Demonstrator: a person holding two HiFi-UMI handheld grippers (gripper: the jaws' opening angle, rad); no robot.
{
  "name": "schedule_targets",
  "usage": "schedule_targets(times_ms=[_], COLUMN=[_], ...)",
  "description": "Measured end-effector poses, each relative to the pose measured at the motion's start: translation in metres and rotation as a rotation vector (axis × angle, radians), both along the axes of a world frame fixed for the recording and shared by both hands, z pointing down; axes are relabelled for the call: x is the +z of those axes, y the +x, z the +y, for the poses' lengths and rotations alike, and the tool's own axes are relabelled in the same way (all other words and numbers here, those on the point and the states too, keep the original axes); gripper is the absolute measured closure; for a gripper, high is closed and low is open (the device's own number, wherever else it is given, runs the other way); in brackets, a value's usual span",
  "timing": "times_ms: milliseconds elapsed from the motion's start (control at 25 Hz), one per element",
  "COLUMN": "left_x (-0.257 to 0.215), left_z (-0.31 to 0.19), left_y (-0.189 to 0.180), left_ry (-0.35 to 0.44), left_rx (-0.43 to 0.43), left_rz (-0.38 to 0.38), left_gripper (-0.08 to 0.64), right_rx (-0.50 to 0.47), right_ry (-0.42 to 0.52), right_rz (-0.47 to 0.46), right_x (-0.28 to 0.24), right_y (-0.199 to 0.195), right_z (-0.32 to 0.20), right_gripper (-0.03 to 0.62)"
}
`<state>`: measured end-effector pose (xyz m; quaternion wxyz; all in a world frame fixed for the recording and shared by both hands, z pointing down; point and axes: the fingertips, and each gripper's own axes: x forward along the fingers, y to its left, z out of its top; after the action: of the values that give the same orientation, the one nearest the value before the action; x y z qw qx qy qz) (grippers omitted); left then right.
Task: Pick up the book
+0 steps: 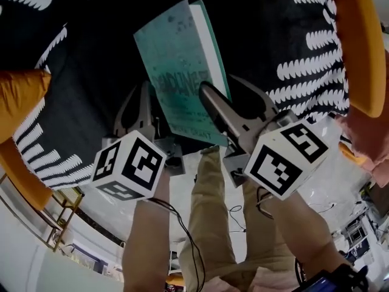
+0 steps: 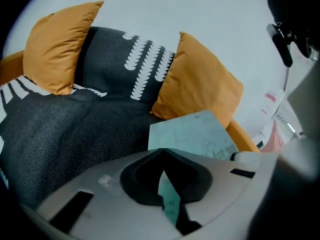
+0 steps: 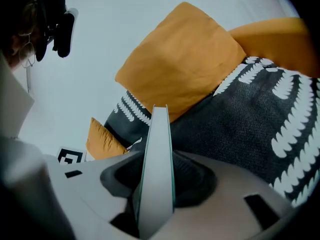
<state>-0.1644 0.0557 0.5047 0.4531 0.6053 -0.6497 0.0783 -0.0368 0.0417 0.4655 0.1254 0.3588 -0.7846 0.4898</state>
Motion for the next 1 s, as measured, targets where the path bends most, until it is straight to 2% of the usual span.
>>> schedule_targets(times_ms=[160,560,720,1000], left_x=[-0.021,-0.082,-0.121,-0.208], left_z=[-0.011,-0.029,-0.035,-0.062], left_y=[0.005,0.019,0.027,0.047], left_ry=[0.02,0.102,0.145,0.267], left_rx=[0.016,0.057,0.071,0.11], left_rz=[-0.012,-0.059,-0.083,-0.149], left_gripper=[0.549,0.549,0.549,0.549], right_rx=[0.01,0.007,0.021,0.032], right_ry=[0.015,0.118,0.162,0.271], right_rz=[-0.001,0.009,-0.003,-0.024], right_x=[-0.016,-0.069,-0.101,-0.172], right_y=[0.002,0.007,0.011,0.023], right_z=[-0.01,-0.028,-0.033,-0.056], right_gripper=[0.42,0.42,0.42,0.42])
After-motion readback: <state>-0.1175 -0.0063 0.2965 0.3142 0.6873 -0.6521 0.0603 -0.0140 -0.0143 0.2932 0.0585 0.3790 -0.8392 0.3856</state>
